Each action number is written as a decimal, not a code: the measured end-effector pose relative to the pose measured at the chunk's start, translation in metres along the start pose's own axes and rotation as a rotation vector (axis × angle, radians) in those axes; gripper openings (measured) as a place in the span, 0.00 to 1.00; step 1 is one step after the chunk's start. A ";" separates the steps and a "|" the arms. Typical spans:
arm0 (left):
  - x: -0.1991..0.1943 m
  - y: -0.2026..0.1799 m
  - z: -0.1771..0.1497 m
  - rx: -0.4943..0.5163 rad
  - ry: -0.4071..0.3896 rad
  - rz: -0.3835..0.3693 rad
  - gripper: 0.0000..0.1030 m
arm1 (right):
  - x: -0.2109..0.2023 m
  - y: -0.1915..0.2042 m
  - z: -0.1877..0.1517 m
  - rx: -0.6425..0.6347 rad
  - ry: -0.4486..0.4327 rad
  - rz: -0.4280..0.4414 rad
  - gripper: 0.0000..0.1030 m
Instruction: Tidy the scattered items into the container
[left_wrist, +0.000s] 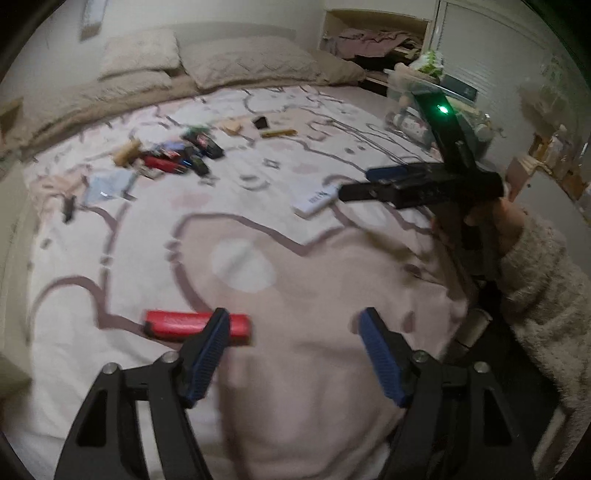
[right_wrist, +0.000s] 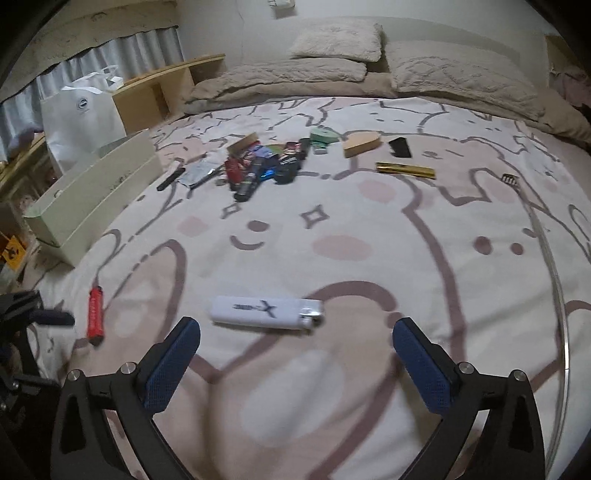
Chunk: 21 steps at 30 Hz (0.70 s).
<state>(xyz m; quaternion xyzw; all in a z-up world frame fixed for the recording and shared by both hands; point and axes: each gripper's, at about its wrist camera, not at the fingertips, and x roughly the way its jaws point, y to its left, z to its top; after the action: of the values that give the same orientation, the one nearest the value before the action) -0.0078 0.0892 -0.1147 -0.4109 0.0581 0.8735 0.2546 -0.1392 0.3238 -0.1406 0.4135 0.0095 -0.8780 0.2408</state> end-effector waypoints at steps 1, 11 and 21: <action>-0.001 0.005 0.000 -0.002 -0.006 0.024 0.88 | 0.001 0.002 0.000 0.003 0.003 0.003 1.00; 0.017 0.046 -0.006 -0.045 0.036 0.144 0.90 | 0.030 0.025 -0.001 0.001 0.053 -0.061 1.00; 0.042 0.046 -0.011 -0.022 0.068 0.158 0.97 | 0.044 0.026 -0.005 -0.006 0.069 -0.125 1.00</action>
<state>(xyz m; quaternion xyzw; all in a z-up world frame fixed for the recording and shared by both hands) -0.0454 0.0626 -0.1587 -0.4374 0.0896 0.8769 0.1782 -0.1487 0.2837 -0.1713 0.4416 0.0464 -0.8765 0.1862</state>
